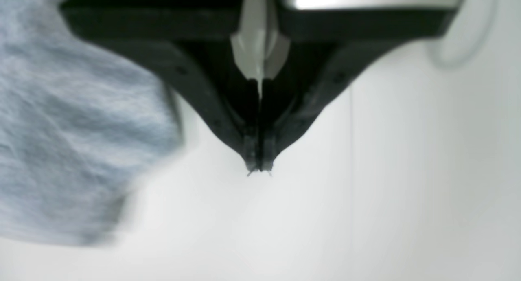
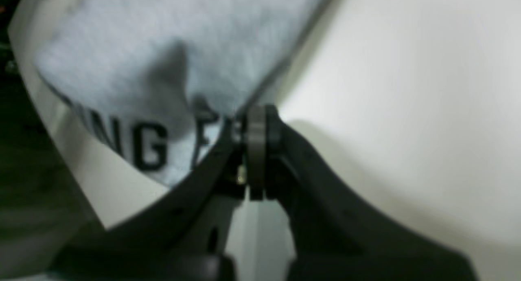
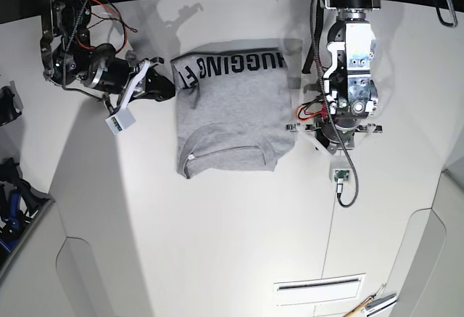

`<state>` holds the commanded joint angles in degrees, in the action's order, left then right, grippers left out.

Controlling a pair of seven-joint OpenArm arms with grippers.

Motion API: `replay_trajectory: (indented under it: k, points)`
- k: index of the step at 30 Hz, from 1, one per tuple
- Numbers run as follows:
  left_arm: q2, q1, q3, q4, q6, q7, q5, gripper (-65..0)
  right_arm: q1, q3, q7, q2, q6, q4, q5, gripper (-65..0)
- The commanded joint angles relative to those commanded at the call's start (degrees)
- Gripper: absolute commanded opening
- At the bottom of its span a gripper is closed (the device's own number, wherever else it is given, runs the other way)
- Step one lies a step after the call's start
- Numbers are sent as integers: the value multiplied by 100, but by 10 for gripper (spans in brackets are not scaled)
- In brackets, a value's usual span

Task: Fold the T-shirt properly
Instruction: 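Press and square the folded shirt with both grippers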

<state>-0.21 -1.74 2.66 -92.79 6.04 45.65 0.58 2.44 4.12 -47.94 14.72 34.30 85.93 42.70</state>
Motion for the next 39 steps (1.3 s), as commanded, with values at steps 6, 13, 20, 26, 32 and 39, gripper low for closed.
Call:
replay_trajectory:
  k: [6,13,20,26,32,39]
  points:
    - [2,105,0,-553,68,133,199,-650,-17,4,85,2,0,22,149,-650]
    - [2,645,0,-1353,96,136,199,-650,-297,2,7,-83,44,50,645,-650]
    - [7,1449,-2,-2229,544,131,942,-650,-791,-4,-227,-518,44,59,774,-650]
    - [7,1668,-7,-2409,1351,179,1650,-650,-1034,-269,-249,-857,44,59,662,-650]
    - [4,1731,-7,-2015,1552,227,1917,-650,-1034,-1200,-262,-855,42,-57,22,-650]
    - [4,1727,-7,-1051,1565,254,2015,-650,-1032,-1661,-4,-850,39,-754,-529,-650]
